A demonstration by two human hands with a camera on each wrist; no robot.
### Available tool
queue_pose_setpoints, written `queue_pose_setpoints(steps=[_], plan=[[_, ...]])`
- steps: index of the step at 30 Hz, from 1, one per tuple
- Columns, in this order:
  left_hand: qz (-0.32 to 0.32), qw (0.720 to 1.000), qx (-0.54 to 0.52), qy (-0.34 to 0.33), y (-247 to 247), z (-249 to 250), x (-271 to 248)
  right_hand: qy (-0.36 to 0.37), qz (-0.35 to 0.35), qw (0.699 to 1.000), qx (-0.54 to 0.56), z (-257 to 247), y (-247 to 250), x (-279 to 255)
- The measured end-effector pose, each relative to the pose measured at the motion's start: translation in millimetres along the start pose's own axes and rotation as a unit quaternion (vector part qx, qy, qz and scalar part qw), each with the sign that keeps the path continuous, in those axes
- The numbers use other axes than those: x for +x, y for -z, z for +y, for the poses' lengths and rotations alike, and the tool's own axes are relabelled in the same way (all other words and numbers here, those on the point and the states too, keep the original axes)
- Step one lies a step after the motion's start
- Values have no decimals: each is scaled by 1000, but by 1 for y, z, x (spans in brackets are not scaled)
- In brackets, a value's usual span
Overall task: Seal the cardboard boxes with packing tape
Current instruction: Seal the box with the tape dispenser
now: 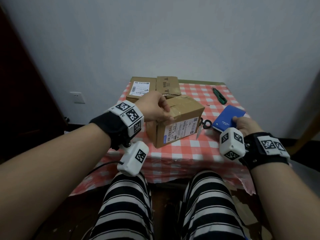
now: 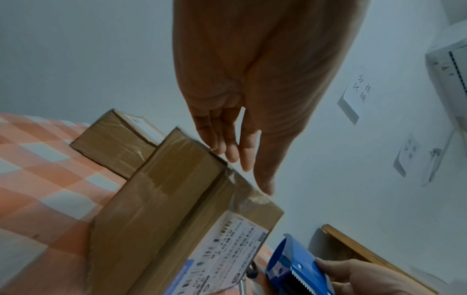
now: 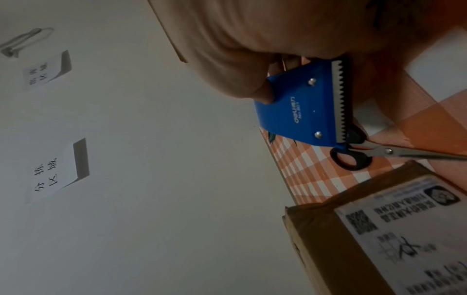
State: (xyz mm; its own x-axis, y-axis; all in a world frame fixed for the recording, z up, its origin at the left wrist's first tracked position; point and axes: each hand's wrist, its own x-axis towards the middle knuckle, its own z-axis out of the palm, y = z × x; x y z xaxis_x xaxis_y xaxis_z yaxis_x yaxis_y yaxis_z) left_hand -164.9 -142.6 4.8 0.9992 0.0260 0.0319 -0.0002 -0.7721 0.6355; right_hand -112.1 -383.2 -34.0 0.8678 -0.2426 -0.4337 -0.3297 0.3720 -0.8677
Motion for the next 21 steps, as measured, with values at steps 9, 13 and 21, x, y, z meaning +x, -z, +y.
queue_pose_setpoints(steps=[9, 13, 21], plan=[[-12, 998, 53, 27, 7, -12, -13, 39, 45, 997, -48, 25, 1, 24], [-10, 998, 57, 28, 7, -17, -13, 78, 107, 988, -80, 11, 4, 27], [-29, 997, 66, 23, 8, -19, -7, 329, -93, 918, -202, 2, -38, -13]])
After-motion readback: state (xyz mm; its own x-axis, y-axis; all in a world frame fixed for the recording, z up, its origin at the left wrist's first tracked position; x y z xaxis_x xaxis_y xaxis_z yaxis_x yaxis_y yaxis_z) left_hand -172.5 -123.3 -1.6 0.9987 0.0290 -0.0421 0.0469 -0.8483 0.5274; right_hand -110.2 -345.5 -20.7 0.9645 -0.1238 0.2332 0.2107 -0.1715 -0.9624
